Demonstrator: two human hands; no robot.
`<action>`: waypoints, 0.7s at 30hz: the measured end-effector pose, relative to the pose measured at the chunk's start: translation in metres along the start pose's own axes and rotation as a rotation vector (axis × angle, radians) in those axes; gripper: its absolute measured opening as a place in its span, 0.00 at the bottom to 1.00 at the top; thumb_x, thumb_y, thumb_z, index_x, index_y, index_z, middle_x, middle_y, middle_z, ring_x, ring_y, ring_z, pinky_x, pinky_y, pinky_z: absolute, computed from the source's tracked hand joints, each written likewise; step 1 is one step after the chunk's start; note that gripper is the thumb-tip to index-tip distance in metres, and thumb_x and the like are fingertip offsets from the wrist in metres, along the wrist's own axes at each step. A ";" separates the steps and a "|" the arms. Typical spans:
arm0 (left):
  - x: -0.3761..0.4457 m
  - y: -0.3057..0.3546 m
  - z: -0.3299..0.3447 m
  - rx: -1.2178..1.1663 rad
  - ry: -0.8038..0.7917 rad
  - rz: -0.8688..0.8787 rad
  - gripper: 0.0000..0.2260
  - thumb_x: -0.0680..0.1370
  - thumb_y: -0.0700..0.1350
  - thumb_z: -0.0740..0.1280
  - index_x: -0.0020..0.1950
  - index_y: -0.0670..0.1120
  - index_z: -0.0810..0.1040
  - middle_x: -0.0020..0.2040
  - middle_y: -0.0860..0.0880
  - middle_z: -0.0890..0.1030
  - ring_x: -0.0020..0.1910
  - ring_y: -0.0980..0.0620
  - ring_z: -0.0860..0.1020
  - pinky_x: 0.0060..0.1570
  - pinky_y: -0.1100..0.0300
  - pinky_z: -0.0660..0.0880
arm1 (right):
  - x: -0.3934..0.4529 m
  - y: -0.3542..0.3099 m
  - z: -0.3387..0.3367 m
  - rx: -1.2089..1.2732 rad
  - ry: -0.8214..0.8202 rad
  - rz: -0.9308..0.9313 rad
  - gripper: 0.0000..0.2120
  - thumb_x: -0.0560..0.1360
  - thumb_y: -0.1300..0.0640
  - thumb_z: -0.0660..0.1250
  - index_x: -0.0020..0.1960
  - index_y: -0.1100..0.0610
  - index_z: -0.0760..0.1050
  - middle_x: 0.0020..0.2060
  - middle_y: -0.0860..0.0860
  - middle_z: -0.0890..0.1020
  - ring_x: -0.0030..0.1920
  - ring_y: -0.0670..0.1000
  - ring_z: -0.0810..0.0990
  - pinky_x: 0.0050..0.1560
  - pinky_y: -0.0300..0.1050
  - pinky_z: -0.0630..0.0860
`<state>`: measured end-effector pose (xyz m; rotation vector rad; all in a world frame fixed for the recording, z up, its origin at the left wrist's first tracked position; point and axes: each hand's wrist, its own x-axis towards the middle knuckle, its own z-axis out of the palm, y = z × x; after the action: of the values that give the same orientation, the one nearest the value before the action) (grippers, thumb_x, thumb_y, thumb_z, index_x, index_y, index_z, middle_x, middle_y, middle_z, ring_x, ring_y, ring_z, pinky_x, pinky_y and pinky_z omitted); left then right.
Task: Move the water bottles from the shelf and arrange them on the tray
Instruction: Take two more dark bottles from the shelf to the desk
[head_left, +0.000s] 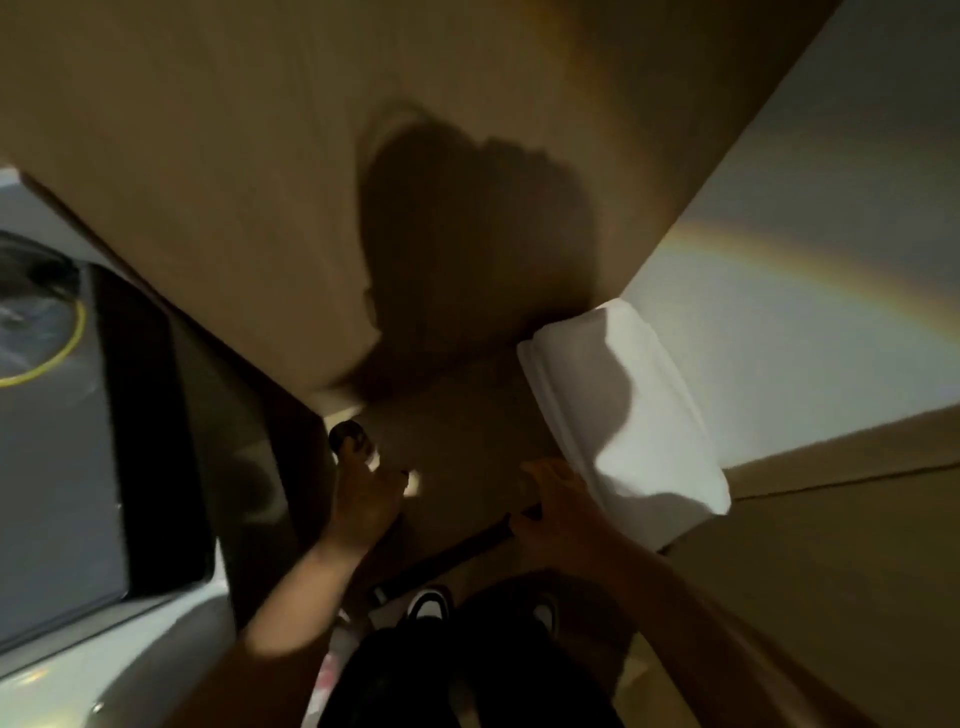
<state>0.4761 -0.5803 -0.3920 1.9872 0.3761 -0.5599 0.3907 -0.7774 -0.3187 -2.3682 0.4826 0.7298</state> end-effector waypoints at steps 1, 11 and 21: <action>0.005 -0.003 0.001 -0.029 0.021 -0.036 0.31 0.72 0.39 0.72 0.72 0.38 0.63 0.67 0.37 0.72 0.67 0.38 0.70 0.60 0.53 0.68 | 0.014 -0.001 0.000 -0.008 -0.034 -0.014 0.33 0.74 0.51 0.66 0.75 0.56 0.58 0.72 0.53 0.61 0.74 0.56 0.57 0.71 0.51 0.62; 0.020 -0.080 0.036 -0.173 0.267 -0.386 0.33 0.74 0.33 0.68 0.76 0.46 0.59 0.73 0.39 0.65 0.70 0.39 0.67 0.69 0.44 0.66 | 0.126 0.021 0.013 -0.252 -0.260 -0.251 0.29 0.77 0.47 0.64 0.74 0.52 0.60 0.74 0.50 0.61 0.72 0.50 0.64 0.69 0.38 0.59; 0.072 -0.130 0.082 -0.025 0.339 -0.279 0.29 0.77 0.38 0.67 0.76 0.49 0.61 0.73 0.44 0.65 0.71 0.43 0.68 0.71 0.51 0.64 | 0.230 0.046 0.095 -0.122 -0.429 -0.249 0.29 0.75 0.55 0.67 0.73 0.53 0.61 0.70 0.53 0.68 0.70 0.53 0.67 0.67 0.43 0.64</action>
<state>0.4551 -0.5920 -0.5598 2.0197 0.8749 -0.3854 0.5116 -0.7870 -0.5405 -2.2350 -0.0394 1.1333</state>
